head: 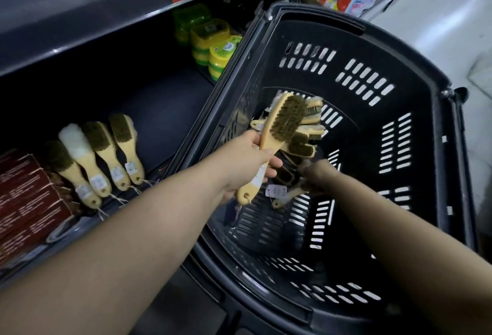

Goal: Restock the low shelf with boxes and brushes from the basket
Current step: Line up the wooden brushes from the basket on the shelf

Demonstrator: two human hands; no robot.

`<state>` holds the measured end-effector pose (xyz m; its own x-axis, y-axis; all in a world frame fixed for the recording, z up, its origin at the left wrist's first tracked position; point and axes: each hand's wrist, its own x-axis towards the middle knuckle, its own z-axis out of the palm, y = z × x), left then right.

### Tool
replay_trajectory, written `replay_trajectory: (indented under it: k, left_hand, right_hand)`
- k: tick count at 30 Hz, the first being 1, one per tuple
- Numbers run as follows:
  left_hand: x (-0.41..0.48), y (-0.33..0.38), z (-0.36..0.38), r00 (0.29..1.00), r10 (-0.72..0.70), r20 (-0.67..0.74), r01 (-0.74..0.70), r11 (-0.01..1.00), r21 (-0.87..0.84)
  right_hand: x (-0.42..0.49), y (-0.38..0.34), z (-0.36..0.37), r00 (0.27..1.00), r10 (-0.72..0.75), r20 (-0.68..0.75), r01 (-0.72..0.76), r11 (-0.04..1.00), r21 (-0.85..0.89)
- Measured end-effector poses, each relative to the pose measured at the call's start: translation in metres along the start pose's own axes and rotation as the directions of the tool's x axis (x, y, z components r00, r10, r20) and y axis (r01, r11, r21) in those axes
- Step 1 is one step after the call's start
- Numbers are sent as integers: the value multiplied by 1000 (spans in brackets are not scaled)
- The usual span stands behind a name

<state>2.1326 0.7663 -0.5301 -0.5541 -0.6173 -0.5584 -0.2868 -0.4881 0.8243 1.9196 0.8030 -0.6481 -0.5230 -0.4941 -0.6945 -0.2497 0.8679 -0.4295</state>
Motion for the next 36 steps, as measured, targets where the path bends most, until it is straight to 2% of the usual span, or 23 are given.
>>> replay_trajectory:
  k: [2,3,6,8,11,13,16,18,20,23,26,29,30,34,36]
  left_hand:
    - [0,1,0,1000,14,-10,-14,1000,-10]
    - [0,1,0,1000,20,-19,-21,1000,-8]
    - [-1,2,1,997,39,-66,-40,999,-17]
    - [-2,2,2,995,50,-88,-54,997,-49]
    - [-5,4,5,994,67,-81,-76,990,-120]
    - [-8,6,6,996,73,-55,-81,984,-161]
    - [-14,10,8,997,83,-1,-81,965,-250]
    - [-16,11,8,995,97,11,-91,958,-271]
    - [-18,11,8,994,113,10,-106,959,-262]
    - [-18,10,8,993,112,28,-99,953,-286]
    - [-17,9,6,995,98,8,-91,949,-301]
    - [-18,7,5,993,117,-10,-116,963,-243]
    - [-18,6,5,993,117,2,-113,966,-230]
    - [-20,5,4,995,47,91,-25,971,-236]
    - [-20,5,4,995,33,91,-10,970,-244]
  right_hand:
    - [-37,-16,-14,985,24,173,-58,979,196]
    - [-58,-22,-21,973,-9,231,-58,957,284]
    - [-119,-24,-33,943,-178,281,34,892,450]
    - [-148,-20,-31,936,-281,213,151,865,478]
    - [-168,-13,-23,915,-401,36,342,821,457]
    - [-172,-13,-18,898,-440,-23,394,778,489]
    - [-174,-17,-14,854,-519,-35,416,641,645]
    - [-176,-19,-8,805,-588,-78,525,644,557]
    - [-178,-20,-1,746,-659,-94,641,673,369]
    - [-180,-18,11,701,-713,-16,695,677,243]
    - [-178,-15,19,653,-757,20,727,634,263]
    - [-168,-12,12,704,-709,28,599,615,512]
    - [-165,-13,8,717,-697,24,574,609,547]
    - [-152,-17,3,690,-719,78,607,634,480]
    - [-146,-22,2,648,-741,177,646,657,390]
